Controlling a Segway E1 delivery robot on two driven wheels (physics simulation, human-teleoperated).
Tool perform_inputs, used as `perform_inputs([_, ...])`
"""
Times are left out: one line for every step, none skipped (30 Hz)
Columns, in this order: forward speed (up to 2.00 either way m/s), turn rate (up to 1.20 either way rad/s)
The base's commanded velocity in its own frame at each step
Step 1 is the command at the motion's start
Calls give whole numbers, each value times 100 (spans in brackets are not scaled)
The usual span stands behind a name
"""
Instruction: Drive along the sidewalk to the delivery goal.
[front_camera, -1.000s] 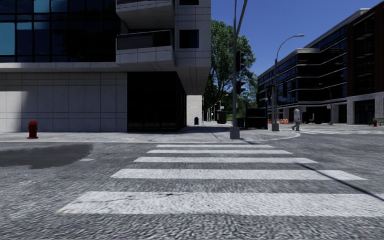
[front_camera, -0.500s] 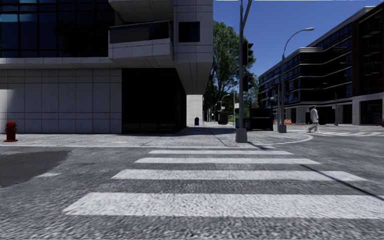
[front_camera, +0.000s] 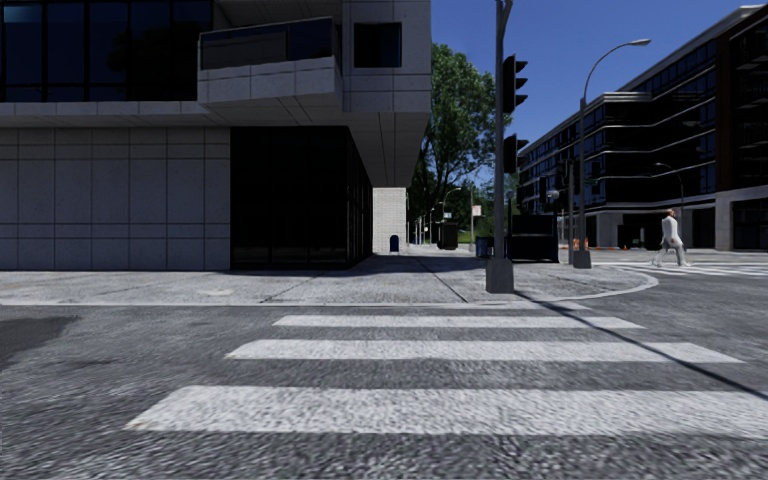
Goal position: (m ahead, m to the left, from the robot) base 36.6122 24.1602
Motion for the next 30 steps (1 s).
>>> perform_inputs([200, 0])
perform_inputs([200, 0])
perform_inputs([200, 0])
perform_inputs([200, 0])
perform_inputs([200, 0])
perform_inputs([200, 0])
perform_inputs([200, 0])
perform_inputs([200, 0])
perform_inputs([200, 0])
perform_inputs([200, 0])
perform_inputs([200, 0])
perform_inputs([200, 0])
perform_inputs([200, 0])
perform_inputs([200, 0])
perform_inputs([200, 0])
perform_inputs([200, 0])
perform_inputs([200, 0])
perform_inputs([200, 0])
perform_inputs([200, 0])
perform_inputs([200, 0])
perform_inputs([200, 0])
perform_inputs([200, 0])
perform_inputs([200, 0])
perform_inputs([200, 0])
perform_inputs([200, 0])
perform_inputs([200, 0])
perform_inputs([200, 0])
perform_inputs([200, 0])
perform_inputs([200, -3])
perform_inputs([200, -3])
